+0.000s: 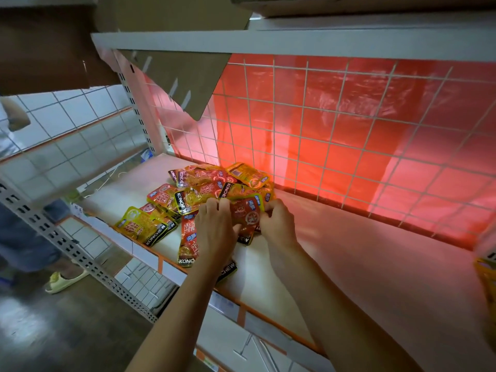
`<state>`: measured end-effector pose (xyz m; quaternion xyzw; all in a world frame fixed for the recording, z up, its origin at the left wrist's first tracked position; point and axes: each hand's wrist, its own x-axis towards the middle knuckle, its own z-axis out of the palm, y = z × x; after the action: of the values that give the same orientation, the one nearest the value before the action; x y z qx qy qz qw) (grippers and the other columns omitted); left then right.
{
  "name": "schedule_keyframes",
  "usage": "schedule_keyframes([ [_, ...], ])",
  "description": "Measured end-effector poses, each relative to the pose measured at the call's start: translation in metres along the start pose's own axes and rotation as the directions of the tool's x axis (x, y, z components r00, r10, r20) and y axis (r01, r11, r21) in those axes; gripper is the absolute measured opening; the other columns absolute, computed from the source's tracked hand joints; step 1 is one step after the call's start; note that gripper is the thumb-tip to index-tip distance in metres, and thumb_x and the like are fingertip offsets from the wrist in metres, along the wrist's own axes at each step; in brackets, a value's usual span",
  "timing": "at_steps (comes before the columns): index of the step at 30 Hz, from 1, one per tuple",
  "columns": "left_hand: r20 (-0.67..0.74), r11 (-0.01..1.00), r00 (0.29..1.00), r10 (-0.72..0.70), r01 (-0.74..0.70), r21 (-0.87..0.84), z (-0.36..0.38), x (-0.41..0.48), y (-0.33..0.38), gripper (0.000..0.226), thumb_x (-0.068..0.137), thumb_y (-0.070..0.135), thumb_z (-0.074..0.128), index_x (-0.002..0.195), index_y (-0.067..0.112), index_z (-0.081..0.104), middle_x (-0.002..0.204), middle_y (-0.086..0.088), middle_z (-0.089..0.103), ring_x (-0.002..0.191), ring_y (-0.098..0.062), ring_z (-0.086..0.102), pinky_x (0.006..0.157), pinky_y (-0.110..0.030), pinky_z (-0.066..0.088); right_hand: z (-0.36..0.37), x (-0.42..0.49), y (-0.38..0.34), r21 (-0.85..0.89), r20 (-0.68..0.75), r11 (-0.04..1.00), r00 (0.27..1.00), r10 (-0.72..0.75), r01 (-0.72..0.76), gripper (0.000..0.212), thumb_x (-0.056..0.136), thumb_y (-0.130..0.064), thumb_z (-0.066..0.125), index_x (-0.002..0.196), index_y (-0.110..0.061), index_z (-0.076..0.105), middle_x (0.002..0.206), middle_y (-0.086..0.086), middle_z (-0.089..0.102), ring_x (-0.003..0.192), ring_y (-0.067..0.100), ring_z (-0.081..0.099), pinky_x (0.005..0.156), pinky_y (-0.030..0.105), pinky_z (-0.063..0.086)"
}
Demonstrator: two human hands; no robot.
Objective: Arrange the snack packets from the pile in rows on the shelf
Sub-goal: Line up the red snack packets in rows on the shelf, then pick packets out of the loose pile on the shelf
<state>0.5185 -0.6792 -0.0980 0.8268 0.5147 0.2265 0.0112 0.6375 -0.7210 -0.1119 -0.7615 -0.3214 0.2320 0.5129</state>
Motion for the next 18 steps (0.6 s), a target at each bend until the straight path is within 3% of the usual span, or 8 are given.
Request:
schedule_keyframes([
  [4,-0.054,0.985,0.995,0.079,-0.086,-0.149,-0.004,-0.001,0.020,0.035,0.077,0.029,0.076,0.103,0.009,0.063,0.100,-0.010,0.055,0.096,-0.029,0.049,0.078,-0.039,0.044,-0.031,-0.002,0.001,0.154,-0.079,0.985,0.995,-0.066,0.077,0.022,0.089,-0.007,0.051,0.078,-0.026,0.051,0.074,-0.010,0.057,0.078,0.019,0.056,0.065,0.027,0.043],
  [8,-0.168,0.918,0.973,0.157,-0.206,-0.339,-0.006,-0.011,0.053,0.035,0.066,0.023,0.085,0.090,0.003,0.070,0.118,-0.020,0.057,0.109,-0.038,0.050,0.088,-0.042,0.044,-0.072,-0.012,0.002,0.382,-0.108,0.918,0.992,-0.073,0.109,0.028,0.094,-0.003,0.048,0.079,-0.026,0.055,0.086,0.001,0.059,0.080,0.015,0.060,0.074,0.040,0.055],
  [11,-0.124,0.842,0.959,0.255,-0.284,-0.458,-0.010,-0.017,0.082,0.029,0.066,0.021,0.086,0.083,0.002,0.069,0.115,-0.018,0.062,0.110,-0.035,0.055,0.089,-0.037,0.045,-0.107,-0.021,0.009,0.494,-0.142,0.859,0.987,-0.073,0.135,0.024,0.096,-0.003,0.047,0.083,-0.022,0.056,0.085,-0.001,0.058,0.070,0.001,0.059,0.063,0.029,0.055],
  [13,0.002,0.805,0.963,0.270,-0.225,-0.549,-0.012,-0.021,0.102,0.024,0.069,0.021,0.084,0.079,0.008,0.066,0.088,-0.006,0.065,0.086,-0.029,0.062,0.068,-0.023,0.039,-0.129,-0.027,0.014,0.530,-0.179,0.836,0.982,-0.057,0.145,0.022,0.096,-0.004,0.048,0.084,-0.020,0.057,0.081,-0.002,0.058,0.064,-0.003,0.058,0.057,0.024,0.052],
  [15,0.136,0.755,0.961,0.239,-0.096,-0.649,-0.009,-0.028,0.122,0.021,0.072,0.021,0.082,0.078,0.016,0.062,0.077,-0.004,0.065,0.066,-0.019,0.062,0.055,-0.017,0.037,-0.148,-0.034,0.021,0.565,-0.212,0.814,0.977,-0.013,0.134,0.018,0.096,-0.006,0.049,0.085,-0.018,0.058,0.080,0.000,0.059,0.063,-0.003,0.059,0.054,0.020,0.051],
  [18,0.262,0.632,0.947,0.185,0.090,-0.770,-0.004,-0.041,0.150,0.018,0.075,0.025,0.080,0.083,0.017,0.066,0.080,-0.006,0.070,0.067,-0.019,0.066,0.061,-0.030,0.055,-0.172,-0.046,0.030,0.631,-0.219,0.771,0.973,0.067,0.089,0.005,0.094,-0.012,0.056,0.090,-0.014,0.060,0.087,0.006,0.064,0.072,0.006,0.065,0.062,0.025,0.055],
])
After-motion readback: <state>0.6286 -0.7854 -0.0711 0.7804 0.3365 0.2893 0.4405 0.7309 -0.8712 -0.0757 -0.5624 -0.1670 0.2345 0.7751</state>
